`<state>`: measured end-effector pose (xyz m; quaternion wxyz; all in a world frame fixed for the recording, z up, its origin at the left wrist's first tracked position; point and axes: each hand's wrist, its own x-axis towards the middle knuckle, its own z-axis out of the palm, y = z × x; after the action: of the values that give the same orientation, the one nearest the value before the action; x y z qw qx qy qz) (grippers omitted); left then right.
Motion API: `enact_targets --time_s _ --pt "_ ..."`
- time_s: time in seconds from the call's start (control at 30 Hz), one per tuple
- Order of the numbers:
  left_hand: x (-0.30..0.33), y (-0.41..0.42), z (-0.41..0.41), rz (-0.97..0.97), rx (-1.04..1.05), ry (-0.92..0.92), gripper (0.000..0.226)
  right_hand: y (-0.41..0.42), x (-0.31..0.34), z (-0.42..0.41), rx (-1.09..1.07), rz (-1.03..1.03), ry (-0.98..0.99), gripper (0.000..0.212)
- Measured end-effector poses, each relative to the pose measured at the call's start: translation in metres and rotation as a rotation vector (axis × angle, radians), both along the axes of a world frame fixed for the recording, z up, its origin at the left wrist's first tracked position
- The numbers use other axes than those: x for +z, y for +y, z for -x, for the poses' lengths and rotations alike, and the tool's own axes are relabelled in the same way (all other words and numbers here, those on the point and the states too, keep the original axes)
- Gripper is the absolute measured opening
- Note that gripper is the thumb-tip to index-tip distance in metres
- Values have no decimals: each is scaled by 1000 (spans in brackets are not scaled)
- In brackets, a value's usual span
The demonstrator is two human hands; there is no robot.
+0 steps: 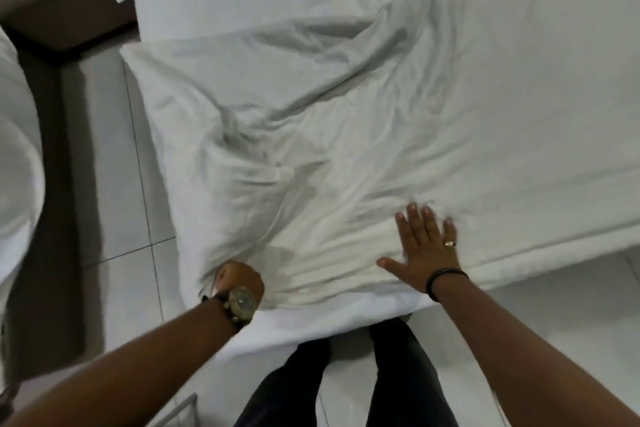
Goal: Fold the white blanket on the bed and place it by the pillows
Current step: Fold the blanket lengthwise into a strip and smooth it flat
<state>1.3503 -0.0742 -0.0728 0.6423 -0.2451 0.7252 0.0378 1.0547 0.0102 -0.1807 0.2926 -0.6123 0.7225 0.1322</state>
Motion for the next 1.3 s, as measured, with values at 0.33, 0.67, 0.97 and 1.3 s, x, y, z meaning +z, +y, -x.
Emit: enact_targets --time_s 0.33,0.67,0.97,1.3 --pt "-19 -81 -18 -10 76 644 99 -13 17 -76 -425 -170 40 95" --pt "-4 -167 -184 256 158 535 112 -70 42 -267 -704 -292 -137 163" --pt "-71 -149 -106 76 -167 632 170 -84 28 -261 -775 -406 -171 172" --pt "-104 -164 -69 -19 -73 310 177 -92 7 -259 -871 -324 -216 166"
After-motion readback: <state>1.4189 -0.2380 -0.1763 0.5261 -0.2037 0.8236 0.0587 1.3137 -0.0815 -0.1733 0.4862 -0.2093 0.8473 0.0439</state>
